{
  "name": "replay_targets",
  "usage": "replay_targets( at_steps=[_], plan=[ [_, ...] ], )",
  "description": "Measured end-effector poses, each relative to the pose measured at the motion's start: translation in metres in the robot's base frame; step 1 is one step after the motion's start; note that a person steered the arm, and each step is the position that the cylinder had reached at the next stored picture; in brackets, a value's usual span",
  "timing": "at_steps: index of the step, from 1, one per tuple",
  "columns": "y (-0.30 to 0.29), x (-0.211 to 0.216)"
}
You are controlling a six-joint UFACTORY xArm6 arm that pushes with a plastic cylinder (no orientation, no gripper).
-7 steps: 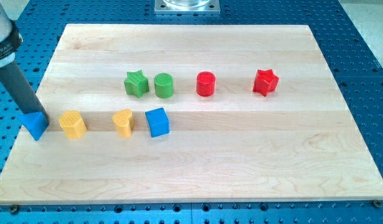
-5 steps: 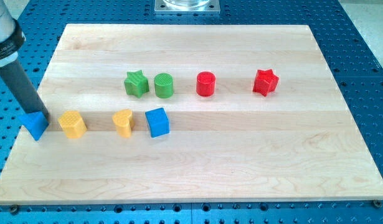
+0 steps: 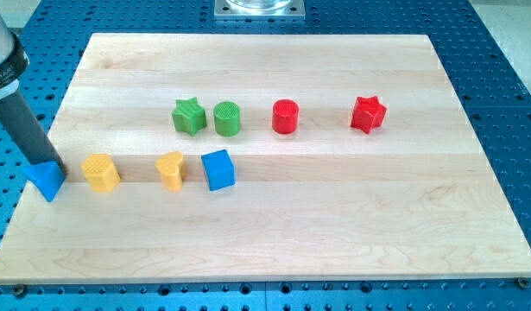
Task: Push the triangle to the top left of the board
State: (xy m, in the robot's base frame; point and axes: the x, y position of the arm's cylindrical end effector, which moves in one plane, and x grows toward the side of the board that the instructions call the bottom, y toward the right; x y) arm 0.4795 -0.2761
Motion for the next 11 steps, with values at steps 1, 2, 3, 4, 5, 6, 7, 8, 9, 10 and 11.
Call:
replay_targets(
  at_steps=[1, 2, 3, 4, 5, 6, 7, 8, 9, 10, 11],
  plan=[
    [-0.003, 0.006],
    [-0.004, 0.024],
    [-0.022, 0.034],
    [-0.028, 0.044],
    [-0.010, 0.066],
    [0.000, 0.075],
    [0.028, 0.075],
    [0.052, 0.075],
    [0.054, 0.065],
    [0.077, 0.057],
    [0.114, 0.055]
  ],
)
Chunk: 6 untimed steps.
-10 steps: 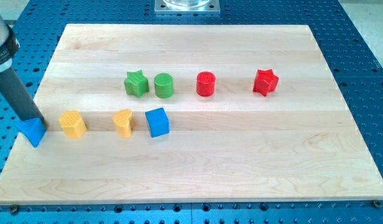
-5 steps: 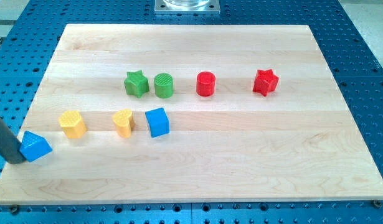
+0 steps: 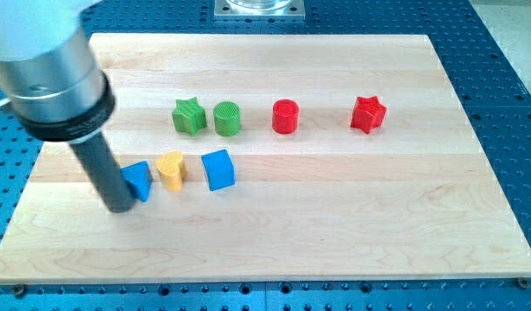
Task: Push the triangle to the top left of the board
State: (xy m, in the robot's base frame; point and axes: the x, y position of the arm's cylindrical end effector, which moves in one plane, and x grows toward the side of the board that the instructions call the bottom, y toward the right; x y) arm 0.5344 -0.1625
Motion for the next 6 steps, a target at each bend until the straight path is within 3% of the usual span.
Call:
replay_targets(
  at_steps=[2, 4, 6],
  plan=[
    [0.040, -0.010],
    [-0.009, -0.033],
    [-0.033, -0.096]
  ],
)
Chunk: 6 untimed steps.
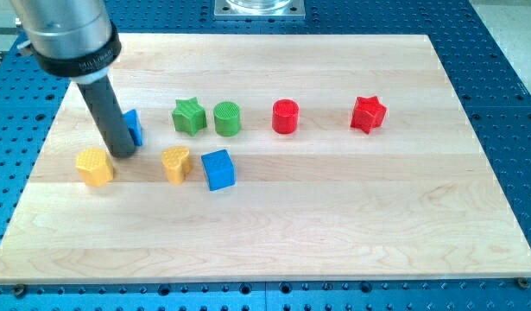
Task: Push the triangle to the top left of the board
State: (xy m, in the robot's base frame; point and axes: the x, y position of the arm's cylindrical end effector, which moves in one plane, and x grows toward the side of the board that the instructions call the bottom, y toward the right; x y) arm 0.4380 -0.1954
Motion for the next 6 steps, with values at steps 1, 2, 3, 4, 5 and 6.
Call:
replay_targets(
  at_steps=[1, 2, 3, 4, 5, 6],
  plan=[
    [-0.001, -0.033],
    [0.015, -0.052],
    [0.015, -0.055],
    [0.024, -0.055],
    [0.024, -0.055],
    [0.024, -0.052]
  ],
)
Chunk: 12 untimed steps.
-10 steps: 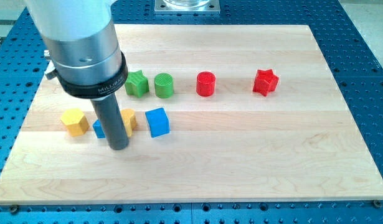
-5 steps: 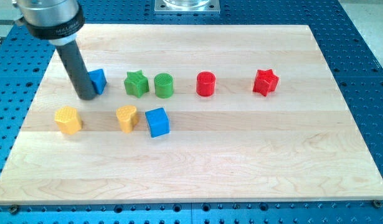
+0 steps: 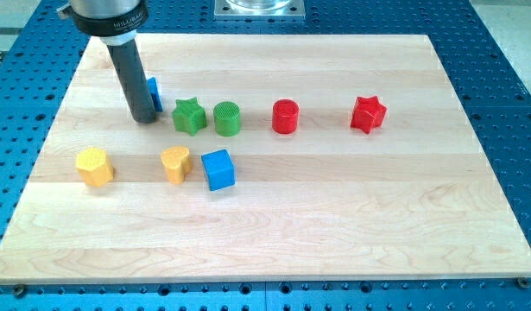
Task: Push the triangle to the top left of the board
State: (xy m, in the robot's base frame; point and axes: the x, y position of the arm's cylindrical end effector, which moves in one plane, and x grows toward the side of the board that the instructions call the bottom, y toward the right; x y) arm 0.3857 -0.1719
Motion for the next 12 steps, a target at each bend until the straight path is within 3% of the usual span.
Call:
replay_targets(
  at_steps=[5, 7, 9, 10, 12],
  plan=[
    [0.012, 0.009],
    [-0.034, -0.044],
    [0.000, -0.004],
    [0.001, -0.050],
    [0.057, -0.065]
  ],
)
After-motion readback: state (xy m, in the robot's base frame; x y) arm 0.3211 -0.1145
